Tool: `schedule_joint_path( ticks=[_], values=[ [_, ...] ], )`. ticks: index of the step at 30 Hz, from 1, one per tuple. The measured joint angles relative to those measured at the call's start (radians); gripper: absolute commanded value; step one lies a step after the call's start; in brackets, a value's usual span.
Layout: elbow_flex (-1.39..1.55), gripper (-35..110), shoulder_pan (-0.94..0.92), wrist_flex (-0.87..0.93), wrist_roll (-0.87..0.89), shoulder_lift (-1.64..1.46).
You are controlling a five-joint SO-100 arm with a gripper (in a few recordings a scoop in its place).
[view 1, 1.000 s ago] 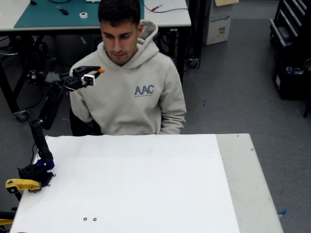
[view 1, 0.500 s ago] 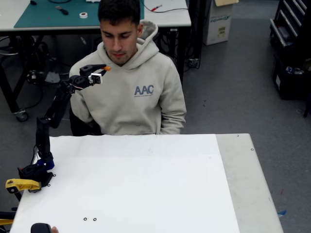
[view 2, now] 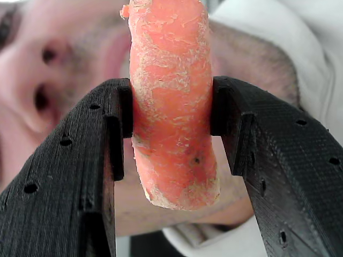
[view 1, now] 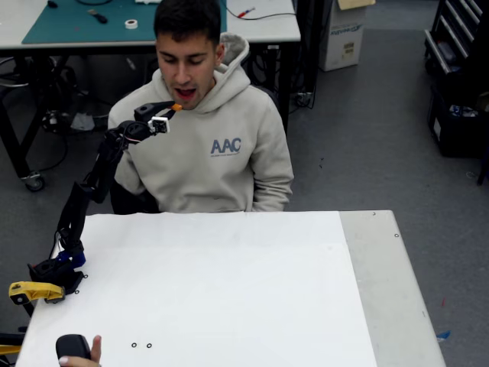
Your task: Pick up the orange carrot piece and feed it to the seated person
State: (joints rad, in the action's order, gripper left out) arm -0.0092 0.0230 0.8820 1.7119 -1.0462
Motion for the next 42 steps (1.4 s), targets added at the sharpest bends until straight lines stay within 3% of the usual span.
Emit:
schedule_joint_path(
  ticks=[14,37,42],
  values=[
    [-0.173,-2,0.067,0.0,0.0,0.13],
    [-0.199,-1,0.064,-0.026,-0.002,0.176],
    [-0.199,12,0.057,-0.049,-0.009,0.178]
  ],
)
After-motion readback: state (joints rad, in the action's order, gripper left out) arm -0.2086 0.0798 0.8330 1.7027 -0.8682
